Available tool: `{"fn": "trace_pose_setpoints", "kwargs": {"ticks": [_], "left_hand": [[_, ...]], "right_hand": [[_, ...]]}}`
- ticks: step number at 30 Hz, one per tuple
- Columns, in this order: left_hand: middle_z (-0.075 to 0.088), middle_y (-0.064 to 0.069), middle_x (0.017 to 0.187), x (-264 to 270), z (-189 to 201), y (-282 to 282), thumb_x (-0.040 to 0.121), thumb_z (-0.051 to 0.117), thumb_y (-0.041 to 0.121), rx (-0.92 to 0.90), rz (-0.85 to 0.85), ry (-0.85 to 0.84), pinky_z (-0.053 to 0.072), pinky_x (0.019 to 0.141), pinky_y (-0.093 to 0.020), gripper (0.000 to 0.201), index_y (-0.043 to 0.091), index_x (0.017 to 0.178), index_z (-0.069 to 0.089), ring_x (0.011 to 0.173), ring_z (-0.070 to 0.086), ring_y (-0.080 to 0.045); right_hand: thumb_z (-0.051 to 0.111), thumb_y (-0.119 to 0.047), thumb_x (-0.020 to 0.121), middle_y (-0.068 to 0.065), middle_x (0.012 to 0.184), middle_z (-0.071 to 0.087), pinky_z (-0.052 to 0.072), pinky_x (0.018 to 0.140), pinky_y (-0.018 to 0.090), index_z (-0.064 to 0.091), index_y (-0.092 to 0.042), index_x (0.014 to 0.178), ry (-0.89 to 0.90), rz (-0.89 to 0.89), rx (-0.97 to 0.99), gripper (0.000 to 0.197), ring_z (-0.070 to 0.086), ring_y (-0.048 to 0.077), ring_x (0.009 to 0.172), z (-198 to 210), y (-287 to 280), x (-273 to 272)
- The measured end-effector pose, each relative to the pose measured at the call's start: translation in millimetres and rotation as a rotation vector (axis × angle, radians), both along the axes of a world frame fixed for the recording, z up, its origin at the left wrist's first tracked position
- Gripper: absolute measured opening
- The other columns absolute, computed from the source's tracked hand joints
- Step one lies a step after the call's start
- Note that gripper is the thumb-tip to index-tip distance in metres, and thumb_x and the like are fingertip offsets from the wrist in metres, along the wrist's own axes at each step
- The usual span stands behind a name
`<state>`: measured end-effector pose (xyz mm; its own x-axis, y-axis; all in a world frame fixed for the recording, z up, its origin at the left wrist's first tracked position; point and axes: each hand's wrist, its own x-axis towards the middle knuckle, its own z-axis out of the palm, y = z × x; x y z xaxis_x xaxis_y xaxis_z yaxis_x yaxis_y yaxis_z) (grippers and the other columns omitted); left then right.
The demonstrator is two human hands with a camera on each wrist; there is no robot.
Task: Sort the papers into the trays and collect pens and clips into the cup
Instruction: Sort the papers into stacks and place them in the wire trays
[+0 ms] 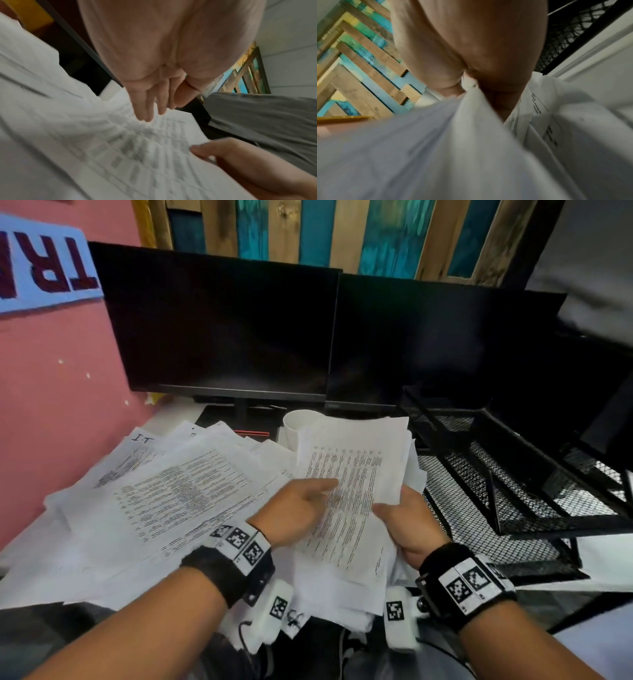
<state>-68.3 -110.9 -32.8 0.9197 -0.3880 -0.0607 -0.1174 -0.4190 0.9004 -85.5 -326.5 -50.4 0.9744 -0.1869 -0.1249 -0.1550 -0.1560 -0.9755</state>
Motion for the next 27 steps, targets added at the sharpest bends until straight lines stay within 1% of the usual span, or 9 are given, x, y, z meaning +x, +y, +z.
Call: {"fn": "trace_pose_setpoints", "kwargs": {"ticks": [2,4,6,9,12,17,22,25,27], "left_hand": [[0.058,0.01,0.14,2.6,12.9,18.8,0.104,0.057,0.014,0.069,0.131,-0.075,0.052,0.079,-0.019,0.049,0.032,0.15,0.053,0.113,0.06,-0.011],[0.06,0.013,0.135,9.6,21.0,36.0,0.103,0.061,0.015,0.073,0.238,-0.072,0.05,0.096,-0.027,0.054,0.026,0.155,0.048,0.127,0.055,-0.018],[0.052,0.006,0.153,14.1,26.4,47.9,0.099,0.069,0.024,0.056,0.285,-0.038,0.044,0.114,-0.041,0.072,0.027,0.162,0.034,0.14,0.049,-0.021],[0.064,0.012,0.141,13.9,38.9,54.0,0.091,0.079,0.03,-0.049,0.245,-0.067,0.05,0.111,-0.049,0.068,0.038,0.149,0.046,0.127,0.064,-0.014],[0.076,0.014,0.12,8.4,57.5,52.3,0.092,0.077,0.019,-0.214,0.222,-0.21,0.055,0.105,-0.044,0.038,0.039,0.121,0.061,0.113,0.072,-0.007],[0.075,0.034,0.097,1.6,82.6,51.8,0.097,0.072,0.01,-0.355,0.299,-0.426,0.054,0.082,-0.01,0.029,0.037,0.103,0.067,0.096,0.071,0.011],[0.079,0.013,0.115,0.5,77.9,64.2,0.096,0.071,0.006,-0.368,0.268,-0.387,0.058,0.093,-0.027,0.031,0.029,0.117,0.067,0.108,0.074,-0.006],[0.077,0.005,0.122,-0.1,69.5,73.0,0.096,0.073,0.01,-0.366,0.28,-0.358,0.057,0.098,-0.037,0.035,0.023,0.127,0.066,0.113,0.073,-0.012],[0.074,0.001,0.127,-0.6,67.2,74.7,0.098,0.071,0.013,-0.347,0.269,-0.36,0.055,0.1,-0.034,0.039,0.02,0.136,0.066,0.117,0.07,-0.013]], "right_hand": [[0.057,0.008,0.095,-0.003,0.112,0.081,0.061,0.096,0.049,0.072,-0.025,0.118,-0.033,-0.015,-0.026,0.043,0.077,0.022,0.106,14.3,-2.1,-4.9],[0.056,0.007,0.096,-0.002,0.113,0.08,0.062,0.093,0.047,0.07,-0.023,0.125,-0.092,-0.01,-0.058,0.044,0.077,0.021,0.104,33.0,-4.6,-10.4],[0.056,0.007,0.098,-0.003,0.111,0.081,0.065,0.086,0.037,0.069,-0.021,0.126,-0.16,0.003,-0.048,0.042,0.078,0.018,0.101,53.4,-5.0,-17.5],[0.056,0.007,0.1,-0.006,0.115,0.08,0.063,0.089,0.035,0.07,-0.027,0.118,-0.266,0.084,0.0,0.041,0.077,0.015,0.107,79.0,2.6,-25.7],[0.053,0.008,0.101,-0.009,0.117,0.079,0.059,0.096,0.036,0.071,-0.03,0.114,-0.358,0.074,-0.026,0.043,0.074,0.013,0.113,90.0,16.7,-24.2],[0.051,0.001,0.102,0.001,0.114,0.076,0.056,0.095,0.033,0.067,-0.014,0.123,-0.506,-0.069,-0.054,0.03,0.071,0.011,0.107,98.6,36.4,-15.5],[0.061,-0.004,0.094,-0.005,0.129,0.071,0.052,0.11,0.047,0.056,-0.023,0.138,-0.525,-0.123,-0.008,0.048,0.067,0.013,0.122,90.3,45.9,-11.2],[0.061,0.001,0.096,-0.008,0.125,0.071,0.055,0.103,0.04,0.055,-0.032,0.128,-0.512,-0.13,-0.002,0.047,0.069,0.008,0.114,77.4,44.5,-14.1],[0.057,0.003,0.099,-0.004,0.123,0.072,0.055,0.095,0.034,0.054,-0.033,0.122,-0.49,-0.113,0.017,0.043,0.069,0.009,0.108,73.3,45.3,-16.4]]}}
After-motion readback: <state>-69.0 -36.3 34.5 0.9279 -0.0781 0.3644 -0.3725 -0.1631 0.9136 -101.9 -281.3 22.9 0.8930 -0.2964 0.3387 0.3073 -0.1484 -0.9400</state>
